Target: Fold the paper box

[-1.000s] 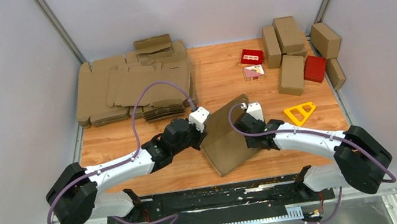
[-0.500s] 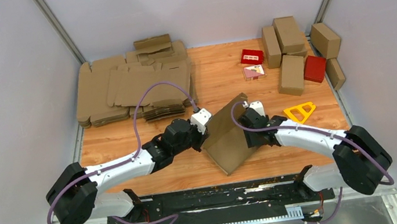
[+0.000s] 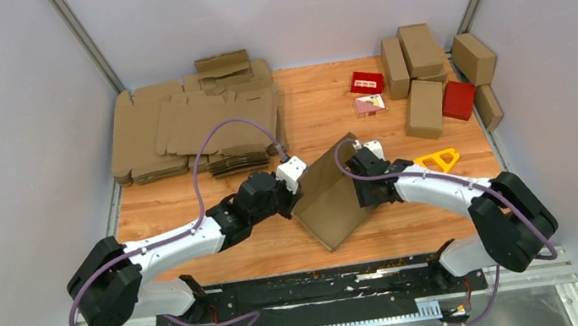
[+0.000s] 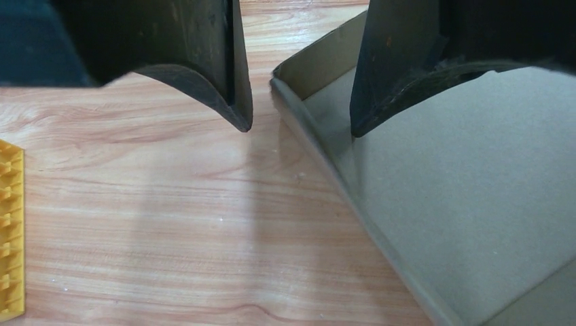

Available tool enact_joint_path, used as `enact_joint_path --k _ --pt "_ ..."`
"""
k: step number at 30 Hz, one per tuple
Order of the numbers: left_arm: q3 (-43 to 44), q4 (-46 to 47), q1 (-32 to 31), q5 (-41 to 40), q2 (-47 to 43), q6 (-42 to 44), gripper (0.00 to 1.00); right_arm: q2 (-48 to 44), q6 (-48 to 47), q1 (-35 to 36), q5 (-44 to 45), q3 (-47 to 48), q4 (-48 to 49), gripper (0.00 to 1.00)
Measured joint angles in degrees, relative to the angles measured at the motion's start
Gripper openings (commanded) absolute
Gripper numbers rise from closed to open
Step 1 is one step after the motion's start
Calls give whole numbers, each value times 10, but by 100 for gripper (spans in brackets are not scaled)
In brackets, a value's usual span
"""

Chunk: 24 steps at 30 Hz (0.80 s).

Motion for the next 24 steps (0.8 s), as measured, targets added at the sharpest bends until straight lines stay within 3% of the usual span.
enact_joint_path --k 6,10,14,24 --pt "0 -1 0 0 0 0 4 -49 -7 -3 -20 -6 -3 94" --pt "0 -1 0 0 0 0 5 -115 -23 -13 -33 -14 -1 94" --pt "0 -1 0 0 0 0 18 -143 -41 -48 -60 -17 13 90" --pt "-8 -1 0 -19 -26 -9 48 -64 -63 -97 -153 -17 91 78"
